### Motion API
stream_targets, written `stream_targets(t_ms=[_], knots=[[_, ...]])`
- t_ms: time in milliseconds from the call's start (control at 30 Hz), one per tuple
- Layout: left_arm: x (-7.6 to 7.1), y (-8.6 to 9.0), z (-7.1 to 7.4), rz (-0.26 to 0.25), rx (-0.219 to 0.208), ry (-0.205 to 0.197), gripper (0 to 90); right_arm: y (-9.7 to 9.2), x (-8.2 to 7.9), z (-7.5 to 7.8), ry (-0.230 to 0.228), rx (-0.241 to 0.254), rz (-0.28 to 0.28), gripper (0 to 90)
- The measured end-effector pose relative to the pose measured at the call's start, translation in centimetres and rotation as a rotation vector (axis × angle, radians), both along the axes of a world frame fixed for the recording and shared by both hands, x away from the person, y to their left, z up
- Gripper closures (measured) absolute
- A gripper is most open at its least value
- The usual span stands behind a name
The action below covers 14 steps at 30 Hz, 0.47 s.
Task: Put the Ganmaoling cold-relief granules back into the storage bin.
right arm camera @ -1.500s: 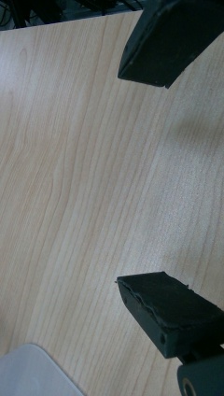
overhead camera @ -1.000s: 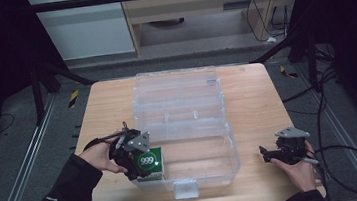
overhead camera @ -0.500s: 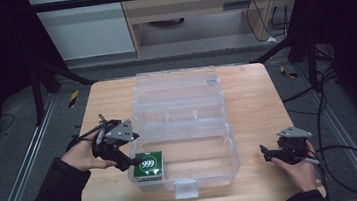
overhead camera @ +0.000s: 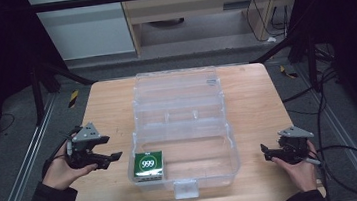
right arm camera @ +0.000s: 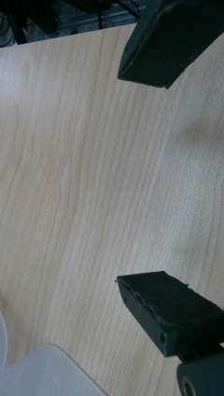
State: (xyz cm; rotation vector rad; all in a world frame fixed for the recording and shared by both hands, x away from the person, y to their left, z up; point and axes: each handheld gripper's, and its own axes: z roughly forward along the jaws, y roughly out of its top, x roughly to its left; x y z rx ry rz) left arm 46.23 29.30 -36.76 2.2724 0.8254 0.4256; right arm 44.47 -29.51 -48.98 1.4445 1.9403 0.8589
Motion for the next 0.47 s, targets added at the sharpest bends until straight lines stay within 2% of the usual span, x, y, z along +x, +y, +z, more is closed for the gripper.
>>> stream_targets(t_ms=[233, 467], knots=[[0.3, 1.9, -3.4, 0.224, -0.027, -0.026, 25.2, 0.0, 0.0, 0.0, 0.001, 0.001, -0.006, 3.5], [0.7, 2.9, -5.4, 0.400, -0.086, -0.036, 24.2, -0.1, 0.0, 0.0, 0.003, 0.006, -0.017, 2.5]])
